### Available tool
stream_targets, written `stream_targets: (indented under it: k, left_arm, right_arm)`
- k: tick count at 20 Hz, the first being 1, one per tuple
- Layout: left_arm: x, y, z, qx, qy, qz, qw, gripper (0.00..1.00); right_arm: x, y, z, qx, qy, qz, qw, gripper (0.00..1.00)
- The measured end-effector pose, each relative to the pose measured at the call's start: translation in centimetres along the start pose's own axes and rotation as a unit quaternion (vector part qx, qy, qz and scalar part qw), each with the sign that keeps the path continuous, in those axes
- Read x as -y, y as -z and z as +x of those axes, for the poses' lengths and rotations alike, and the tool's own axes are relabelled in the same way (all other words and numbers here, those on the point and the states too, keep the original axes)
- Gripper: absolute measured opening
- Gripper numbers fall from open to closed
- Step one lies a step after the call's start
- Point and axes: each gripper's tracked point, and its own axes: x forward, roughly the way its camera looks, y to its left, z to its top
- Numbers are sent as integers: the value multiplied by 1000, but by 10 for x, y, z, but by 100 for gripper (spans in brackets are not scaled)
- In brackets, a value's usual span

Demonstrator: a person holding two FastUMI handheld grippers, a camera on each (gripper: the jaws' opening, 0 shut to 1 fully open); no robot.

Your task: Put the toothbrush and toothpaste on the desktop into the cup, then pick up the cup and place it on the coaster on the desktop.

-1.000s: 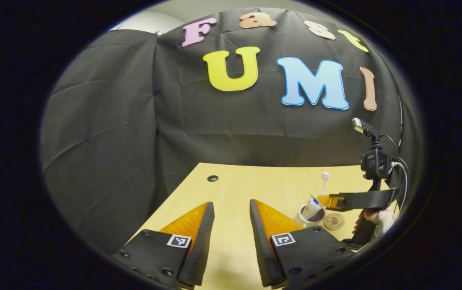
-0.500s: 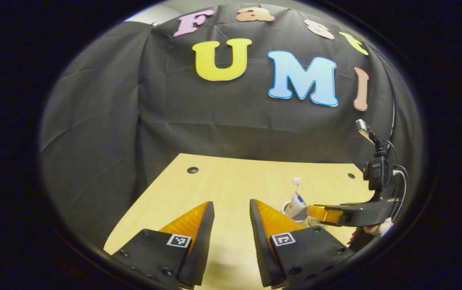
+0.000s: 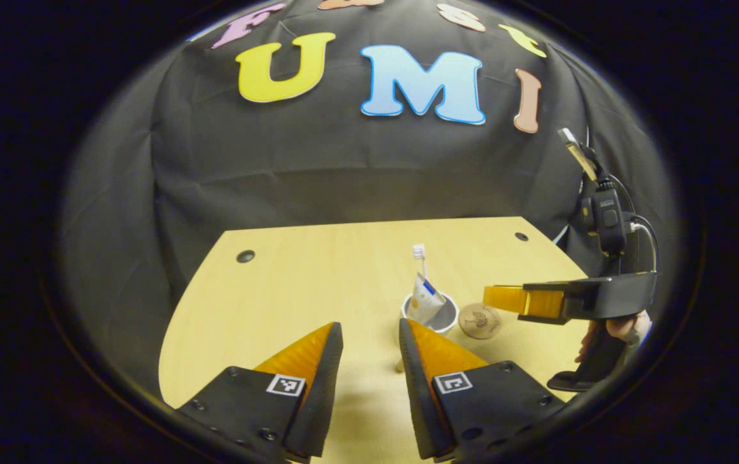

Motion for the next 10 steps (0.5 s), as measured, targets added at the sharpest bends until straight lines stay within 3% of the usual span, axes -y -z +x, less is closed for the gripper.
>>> stream_targets:
  k: [4, 7, 10]
  left_arm:
    - [9, 13, 22, -36, 30, 8, 999, 62]
    - [22, 21, 36, -71, 51, 16, 996, 75]
    - [24, 35, 53, -111, 65, 23, 991, 74]
  right_arm:
    - [30, -1, -7, 5, 23, 27, 999, 17]
    - [54, -2, -14, 10, 42, 48, 998, 17]
    - [77, -1, -20, 13, 62, 70, 995, 17]
